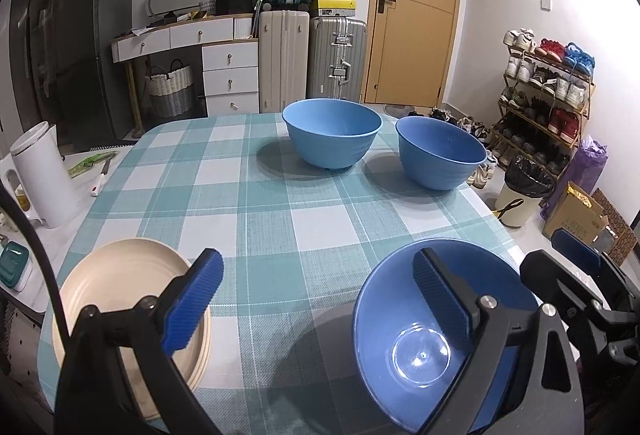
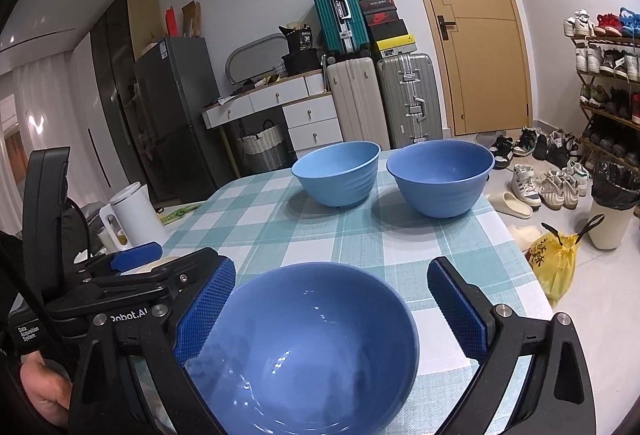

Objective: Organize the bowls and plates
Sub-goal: 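Lift the blue bowl off the cloth with both grippers, then carry the held blue bowl with both grippers over another blue bowl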

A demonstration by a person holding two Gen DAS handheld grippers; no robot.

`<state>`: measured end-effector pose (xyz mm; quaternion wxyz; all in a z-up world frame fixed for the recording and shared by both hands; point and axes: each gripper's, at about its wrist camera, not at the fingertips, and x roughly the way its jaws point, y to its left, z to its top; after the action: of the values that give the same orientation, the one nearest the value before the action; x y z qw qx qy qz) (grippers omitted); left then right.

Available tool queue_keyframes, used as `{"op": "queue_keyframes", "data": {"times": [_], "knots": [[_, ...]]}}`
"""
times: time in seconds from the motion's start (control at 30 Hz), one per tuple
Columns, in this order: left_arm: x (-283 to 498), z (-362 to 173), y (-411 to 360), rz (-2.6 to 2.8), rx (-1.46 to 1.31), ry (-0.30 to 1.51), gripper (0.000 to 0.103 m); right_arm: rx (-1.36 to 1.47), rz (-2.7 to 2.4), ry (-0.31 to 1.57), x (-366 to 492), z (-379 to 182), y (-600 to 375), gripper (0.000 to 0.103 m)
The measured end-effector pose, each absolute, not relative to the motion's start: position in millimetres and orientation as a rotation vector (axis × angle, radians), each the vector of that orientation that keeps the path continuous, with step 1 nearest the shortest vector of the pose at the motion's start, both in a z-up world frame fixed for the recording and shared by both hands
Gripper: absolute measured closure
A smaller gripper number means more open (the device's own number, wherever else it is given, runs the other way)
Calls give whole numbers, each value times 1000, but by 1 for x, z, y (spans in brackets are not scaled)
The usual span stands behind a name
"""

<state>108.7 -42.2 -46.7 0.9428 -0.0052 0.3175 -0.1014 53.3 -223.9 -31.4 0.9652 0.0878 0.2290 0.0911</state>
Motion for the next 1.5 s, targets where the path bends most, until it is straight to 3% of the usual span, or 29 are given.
{"op": "queue_keyframes", "data": {"times": [0.37, 0.7, 1.07, 1.2, 1.5], "knots": [[122, -45, -38, -192, -54, 666, 7, 281, 220, 455, 48, -28, -236, 5], [160, -5, -47, -243, -85, 599, 7, 442, 203, 497, 71, -3, -282, 5], [263, -8, -129, -397, 44, 934, 7, 362, 51, 624, 161, 34, -374, 5], [308, -21, -164, -406, -10, 1124, 7, 344, 35, 687, 207, 36, -399, 5], [361, -57, -208, -364, -170, 1330, 7, 384, -16, 820, 303, 16, -435, 5]]}}
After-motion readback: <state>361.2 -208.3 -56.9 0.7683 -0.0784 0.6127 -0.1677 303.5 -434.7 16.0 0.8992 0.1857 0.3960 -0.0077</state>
